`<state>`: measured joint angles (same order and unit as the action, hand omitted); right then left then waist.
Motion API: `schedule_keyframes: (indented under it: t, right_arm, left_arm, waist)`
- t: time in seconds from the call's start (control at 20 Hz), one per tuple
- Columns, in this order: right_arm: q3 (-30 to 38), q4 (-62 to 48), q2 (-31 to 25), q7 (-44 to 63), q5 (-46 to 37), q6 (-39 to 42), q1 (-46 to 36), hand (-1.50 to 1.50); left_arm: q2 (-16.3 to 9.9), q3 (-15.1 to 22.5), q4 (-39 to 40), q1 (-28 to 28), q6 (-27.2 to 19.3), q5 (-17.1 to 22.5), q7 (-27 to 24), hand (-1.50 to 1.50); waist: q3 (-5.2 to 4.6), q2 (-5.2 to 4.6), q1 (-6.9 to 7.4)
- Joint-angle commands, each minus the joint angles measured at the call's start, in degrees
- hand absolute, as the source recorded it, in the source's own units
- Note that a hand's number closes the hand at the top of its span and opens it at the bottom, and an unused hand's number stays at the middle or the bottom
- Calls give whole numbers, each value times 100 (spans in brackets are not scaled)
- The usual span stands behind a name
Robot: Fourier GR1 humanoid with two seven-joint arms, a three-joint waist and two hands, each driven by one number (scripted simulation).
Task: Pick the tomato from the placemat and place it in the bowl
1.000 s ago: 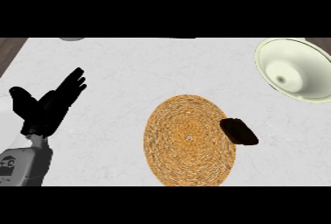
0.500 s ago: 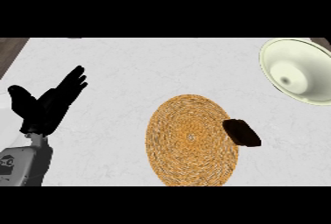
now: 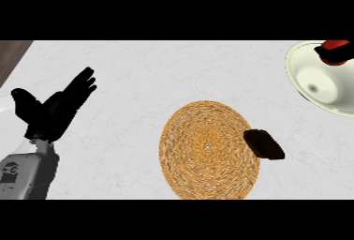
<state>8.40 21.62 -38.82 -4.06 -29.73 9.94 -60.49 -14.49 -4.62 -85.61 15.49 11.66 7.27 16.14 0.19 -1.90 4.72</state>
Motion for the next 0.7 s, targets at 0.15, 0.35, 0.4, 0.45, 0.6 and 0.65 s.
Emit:
schedule_keyframes:
  t: [0.15, 0.35, 0.4, 0.45, 0.6, 0.65]
  right_arm:
    - [847, -905, 249, 41, 720, 10, -247, -150]
    - [1004, -901, 482, -186, 788, -636, -415, -150]
    - [1016, -973, 473, -252, 790, -591, -389, -150]
    - [1068, -941, 500, -461, 820, -785, -309, -150]
    - [1106, -989, 270, -695, 794, -862, -272, -150]
    - [1126, -957, 309, -827, 789, -1088, -234, -150]
  left_arm:
    - [149, 153, 59, 106, -72, -125, -33, 0]
    - [83, 93, 21, 119, -14, -68, -9, 0]
    - [46, 76, 50, 49, 106, 4, -55, 0]
    - [130, 130, -21, 146, -21, -40, 81, 0]
    - [3, 64, -2, 242, 38, -39, 104, 0]
    - [99, 124, -28, 37, 7, -91, -43, 0]
  waist:
    - [12, -47, 41]
    - [13, -70, 158]
    - [10, -68, 149]
    - [17, -79, 151]
    - [16, -85, 122]
    - [11, -59, 104]
